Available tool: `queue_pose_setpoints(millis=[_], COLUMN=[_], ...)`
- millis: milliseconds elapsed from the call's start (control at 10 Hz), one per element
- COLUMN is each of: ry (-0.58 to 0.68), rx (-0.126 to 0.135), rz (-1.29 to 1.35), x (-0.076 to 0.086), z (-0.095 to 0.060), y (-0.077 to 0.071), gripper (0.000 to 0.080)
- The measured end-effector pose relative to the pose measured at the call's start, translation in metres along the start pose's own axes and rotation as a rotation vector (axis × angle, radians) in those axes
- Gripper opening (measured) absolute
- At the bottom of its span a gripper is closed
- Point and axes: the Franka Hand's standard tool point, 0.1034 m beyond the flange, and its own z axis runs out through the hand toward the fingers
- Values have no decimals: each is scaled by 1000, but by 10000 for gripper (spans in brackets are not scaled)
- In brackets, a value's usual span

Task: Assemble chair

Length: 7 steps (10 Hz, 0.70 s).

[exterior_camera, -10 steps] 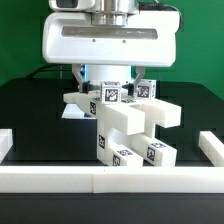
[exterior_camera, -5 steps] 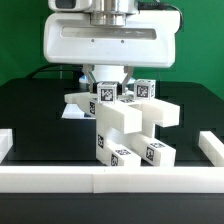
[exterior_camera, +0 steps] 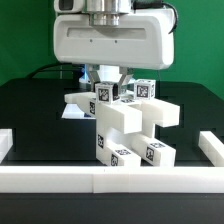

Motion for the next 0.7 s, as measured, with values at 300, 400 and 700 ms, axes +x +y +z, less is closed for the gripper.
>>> queue_pose_setpoints(millis=[300, 400, 700], ry=[-3, 0, 10], rx=[6, 7, 11], rz=[287, 409, 667], x=[1, 2, 3], z=[0, 1, 2], y=[1, 1, -2], gripper=[287, 287, 287])
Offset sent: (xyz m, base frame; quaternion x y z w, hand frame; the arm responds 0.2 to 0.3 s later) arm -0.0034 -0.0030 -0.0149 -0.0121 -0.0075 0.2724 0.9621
